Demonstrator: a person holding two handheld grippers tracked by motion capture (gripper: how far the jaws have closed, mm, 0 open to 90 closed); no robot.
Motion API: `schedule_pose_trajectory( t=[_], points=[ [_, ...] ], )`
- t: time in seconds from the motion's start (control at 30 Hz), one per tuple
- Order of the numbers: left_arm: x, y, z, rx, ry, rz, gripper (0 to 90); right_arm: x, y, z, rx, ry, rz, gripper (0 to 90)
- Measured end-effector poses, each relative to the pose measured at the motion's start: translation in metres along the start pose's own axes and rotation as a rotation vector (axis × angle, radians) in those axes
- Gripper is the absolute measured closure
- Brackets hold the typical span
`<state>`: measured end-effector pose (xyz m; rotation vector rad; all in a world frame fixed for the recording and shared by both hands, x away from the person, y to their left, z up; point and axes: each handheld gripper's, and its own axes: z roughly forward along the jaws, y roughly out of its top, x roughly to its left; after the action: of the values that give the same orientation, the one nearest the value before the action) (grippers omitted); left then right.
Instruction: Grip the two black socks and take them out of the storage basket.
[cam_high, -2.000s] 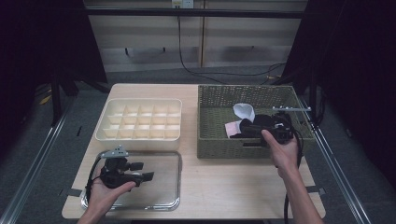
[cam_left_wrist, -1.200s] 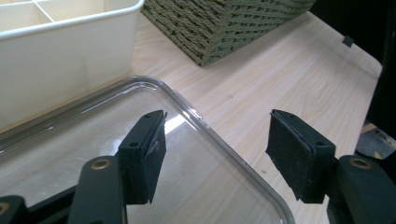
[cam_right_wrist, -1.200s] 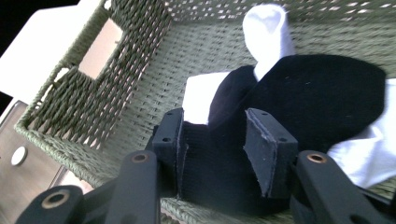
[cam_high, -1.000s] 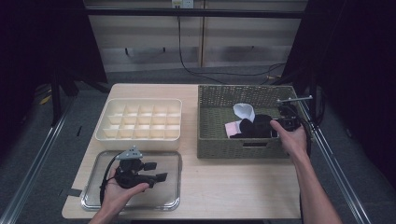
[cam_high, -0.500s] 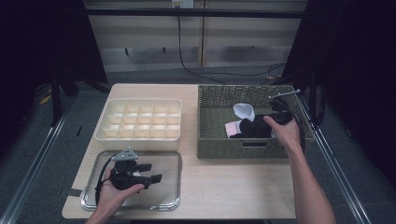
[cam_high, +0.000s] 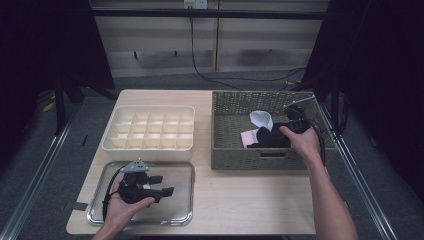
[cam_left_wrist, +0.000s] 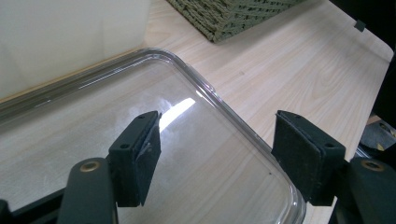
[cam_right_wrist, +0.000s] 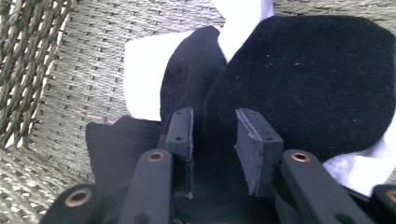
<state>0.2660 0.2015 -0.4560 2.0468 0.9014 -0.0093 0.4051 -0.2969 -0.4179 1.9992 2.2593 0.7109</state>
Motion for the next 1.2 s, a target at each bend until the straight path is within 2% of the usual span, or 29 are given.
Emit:
schedule_pose_trajectory(
  t=[0.1,0.17,0.27,0.33,0.4,0.53,0.73,1.0,1.2],
  points=[
    [0.001,0.000,0.000,0.002,0.002,0.001,32.3,0.000,0.000,0.000,0.007,-0.003,0.001,86.2],
    [0.002,0.000,0.000,0.001,0.003,-0.003,32.3,0.000,-0.001,-0.001,-0.002,-0.004,0.005,88.7],
    [0.002,0.000,0.000,0.004,0.010,0.000,32.2,-0.002,-0.002,-0.004,-0.033,0.022,0.029,89.2],
    [0.002,0.000,0.000,0.001,0.017,0.001,31.9,-0.006,-0.004,-0.007,-0.065,0.063,0.051,89.4],
    [0.003,0.001,0.000,0.002,0.019,-0.001,31.8,-0.008,-0.005,-0.009,-0.078,0.081,0.058,89.5],
    [0.002,0.001,0.000,0.002,0.017,0.000,31.8,-0.009,-0.006,-0.017,-0.126,0.117,0.063,89.5],
    [0.003,0.000,-0.002,-0.002,0.017,0.004,31.8,-0.004,-0.003,-0.034,-0.184,0.161,0.045,89.6],
    [0.004,0.000,-0.002,0.000,0.015,0.004,32.3,-0.004,-0.003,-0.045,-0.237,0.217,0.040,89.5],
    [0.004,0.000,-0.002,-0.001,0.016,0.004,32.2,-0.002,-0.002,-0.053,-0.263,0.241,0.046,89.6]
  ],
)
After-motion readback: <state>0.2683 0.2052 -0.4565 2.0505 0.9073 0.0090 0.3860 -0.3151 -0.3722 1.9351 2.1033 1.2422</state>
